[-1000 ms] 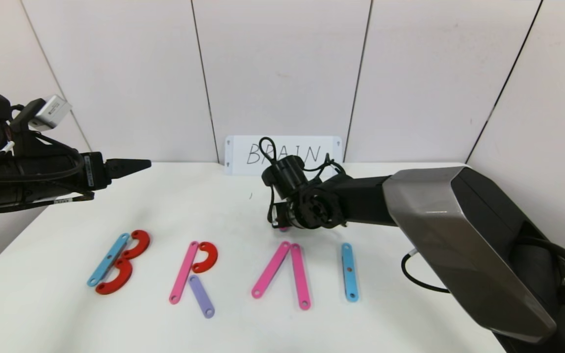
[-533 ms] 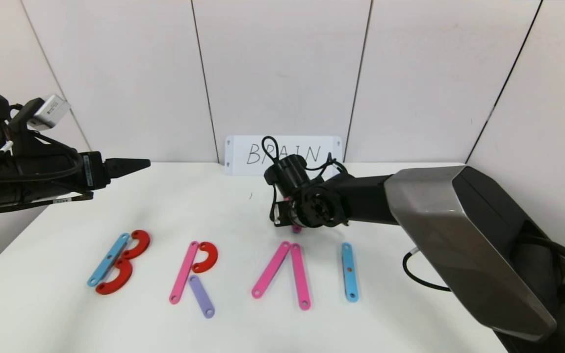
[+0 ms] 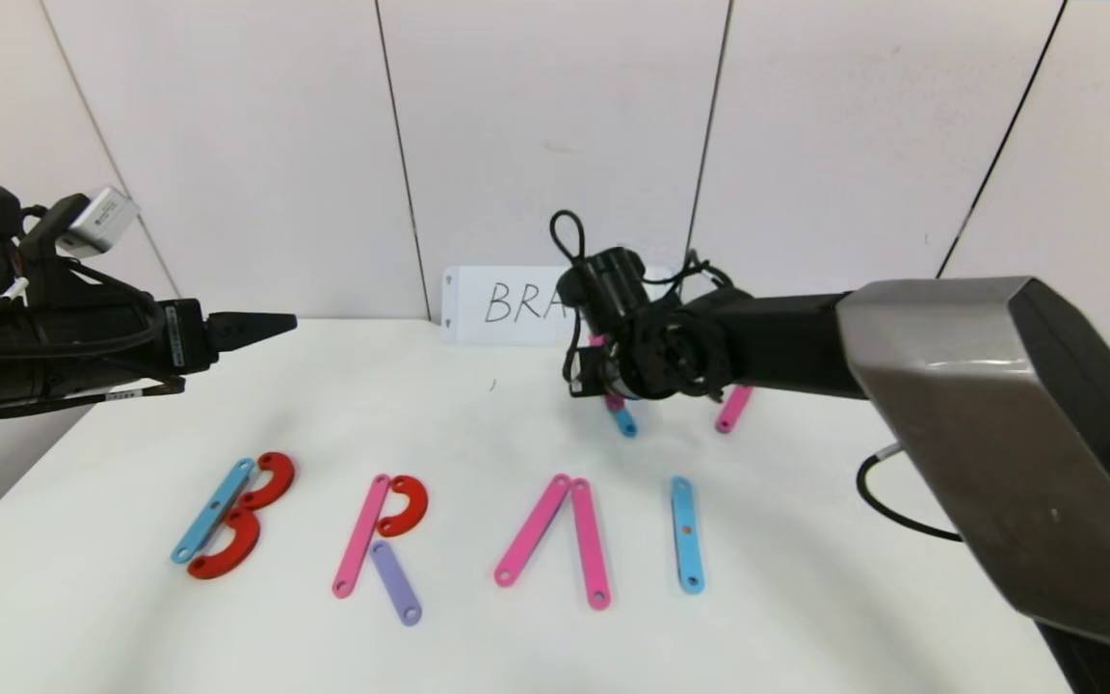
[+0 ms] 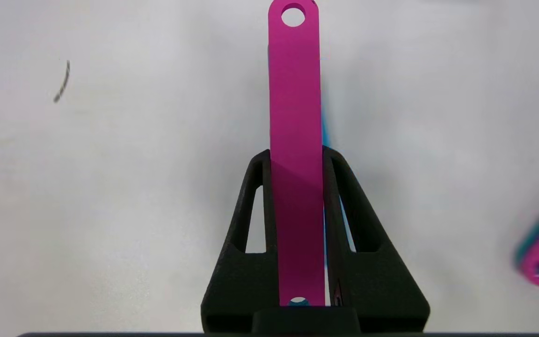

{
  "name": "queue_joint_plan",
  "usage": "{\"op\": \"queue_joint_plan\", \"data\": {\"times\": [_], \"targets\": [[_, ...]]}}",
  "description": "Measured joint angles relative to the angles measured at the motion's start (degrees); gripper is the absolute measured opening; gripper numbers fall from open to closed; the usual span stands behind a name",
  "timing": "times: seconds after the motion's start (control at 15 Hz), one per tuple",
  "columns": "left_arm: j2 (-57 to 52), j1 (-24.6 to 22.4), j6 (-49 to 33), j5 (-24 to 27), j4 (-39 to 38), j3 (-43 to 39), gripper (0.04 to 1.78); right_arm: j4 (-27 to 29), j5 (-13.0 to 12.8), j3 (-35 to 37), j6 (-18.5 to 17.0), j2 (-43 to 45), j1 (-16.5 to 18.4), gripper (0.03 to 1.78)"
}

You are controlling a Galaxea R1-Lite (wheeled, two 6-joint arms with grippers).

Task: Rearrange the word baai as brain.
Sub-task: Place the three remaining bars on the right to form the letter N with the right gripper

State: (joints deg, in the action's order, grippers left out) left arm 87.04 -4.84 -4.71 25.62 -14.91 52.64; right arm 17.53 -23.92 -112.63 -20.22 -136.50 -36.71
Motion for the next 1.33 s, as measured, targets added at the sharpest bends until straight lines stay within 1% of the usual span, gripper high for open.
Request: {"op": "queue_joint_plan", "data": {"times": [0.13,0.33,0.4,0.53,0.73,0.93,1.13,1.33], "targets": [[0.0,0.0,0.0,0.0,0.0,0.0,1.73,2.4,-1.2,0.2,0.7,4.5,1.3,0.3],[0.0,0.0,-0.1,0.5,0.1,0.0,1.73,7.3,-5.9,2.9,0.5,12.6,2.5,0.3],[0.0,0.0,-0.1,1.2,0.1,0.0,1.73,8.5,-7.2,6.3,0.3,15.8,2.7,0.3],[-0.1,0.0,-0.1,1.4,0.1,-0.1,1.73,8.0,-8.1,14.3,0.0,21.3,2.7,0.3],[-0.2,0.0,-0.1,1.4,0.1,-0.1,1.73,4.8,-8.5,29.1,-1.0,29.6,2.6,0.3],[-0.3,0.0,-0.1,1.4,0.1,-0.2,1.73,0.1,-8.6,43.5,-3.2,36.7,2.1,0.3],[-0.3,0.0,-0.1,1.4,0.1,-0.2,1.73,-4.1,-8.6,53.7,-6.7,40.8,1.8,0.3],[-0.3,0.0,-0.1,1.4,0.1,-0.2,1.73,-9.0,-8.3,60.6,-9.9,41.2,0.3,0.3]]}}
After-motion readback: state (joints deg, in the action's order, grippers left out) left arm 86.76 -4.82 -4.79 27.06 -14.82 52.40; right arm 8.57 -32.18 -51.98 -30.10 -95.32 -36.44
